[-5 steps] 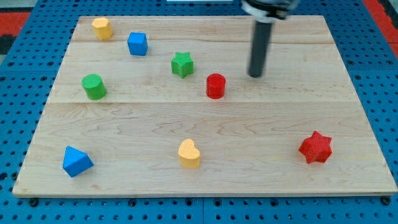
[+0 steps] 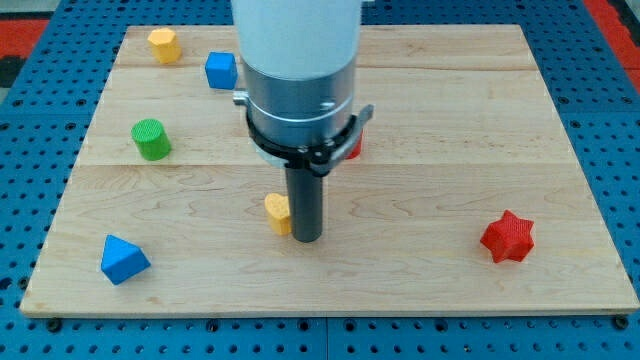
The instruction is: Place the yellow heart diagonal to the red star
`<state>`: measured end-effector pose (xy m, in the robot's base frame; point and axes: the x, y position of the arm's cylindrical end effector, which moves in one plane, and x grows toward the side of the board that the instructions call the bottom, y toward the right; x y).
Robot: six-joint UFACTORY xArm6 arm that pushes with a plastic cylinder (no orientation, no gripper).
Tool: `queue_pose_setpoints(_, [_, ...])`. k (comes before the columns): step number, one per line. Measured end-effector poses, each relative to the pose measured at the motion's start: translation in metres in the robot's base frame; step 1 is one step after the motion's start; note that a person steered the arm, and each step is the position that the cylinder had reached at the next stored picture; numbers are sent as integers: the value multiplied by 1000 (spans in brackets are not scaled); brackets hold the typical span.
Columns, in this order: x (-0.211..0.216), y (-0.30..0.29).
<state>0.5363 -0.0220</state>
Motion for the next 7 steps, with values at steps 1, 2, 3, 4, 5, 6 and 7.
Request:
queue_pose_setpoints(1, [45, -41])
queue_pose_setpoints(2, [1, -67])
queue_pose_setpoints(3, [-41, -16])
queue_pose_setpoints(4, [-56, 41])
queue_pose_setpoints(5, [-48, 20])
queue_pose_setpoints(6, [-14, 19])
queue_pose_setpoints(7, [-42, 19])
